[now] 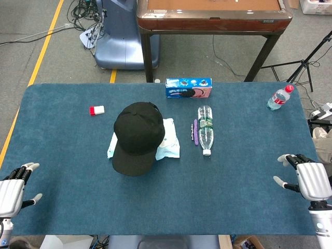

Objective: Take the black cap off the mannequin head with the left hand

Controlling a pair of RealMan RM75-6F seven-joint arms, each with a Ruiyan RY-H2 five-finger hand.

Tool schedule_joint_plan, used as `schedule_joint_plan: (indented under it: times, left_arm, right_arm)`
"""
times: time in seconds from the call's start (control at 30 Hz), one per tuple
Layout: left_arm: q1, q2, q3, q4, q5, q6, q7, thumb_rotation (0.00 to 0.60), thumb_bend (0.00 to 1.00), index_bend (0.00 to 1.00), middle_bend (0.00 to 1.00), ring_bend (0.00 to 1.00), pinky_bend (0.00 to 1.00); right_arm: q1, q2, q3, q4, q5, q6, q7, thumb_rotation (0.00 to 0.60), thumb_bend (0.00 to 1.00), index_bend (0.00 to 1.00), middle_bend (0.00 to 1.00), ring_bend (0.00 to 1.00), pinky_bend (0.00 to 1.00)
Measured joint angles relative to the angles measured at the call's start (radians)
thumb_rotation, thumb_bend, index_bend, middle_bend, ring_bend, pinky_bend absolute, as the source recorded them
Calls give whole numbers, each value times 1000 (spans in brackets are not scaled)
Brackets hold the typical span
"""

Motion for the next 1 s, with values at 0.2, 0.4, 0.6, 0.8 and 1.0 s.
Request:
schedule_joint_plan:
  times: [0.2,0.4,0.6,0.8,1.0]
  left_arm:
    - [1,-4,2,1,-12,-7,9,600,70,227,232,269,510]
    - [3,-7,4,1,-8,-3,8,600,70,227,232,269,510]
    - [-1,-12,10,10,33,5,-20,600,70,266,251,283,512]
    - [-12,-18,19,20,129,34,-96,600,70,413,450,414,572]
    - [-38,-20,26,25,262,76,-146,600,67,542,621,521,628]
  right_arm:
    - [10,4,4,-2,11,-20,1,600,97,439,520,417,573]
    - [14,10,12,-4,24,-28,14,600,98,439,520,417,573]
    - [9,14,14,-4,24,-15,32,600,98,439,520,417,573]
    - [-1,16,18,-1,26,3,47,600,97,439,520,417,573]
    - [-5,17,20,0,25,12,54,600,98,439,520,417,573]
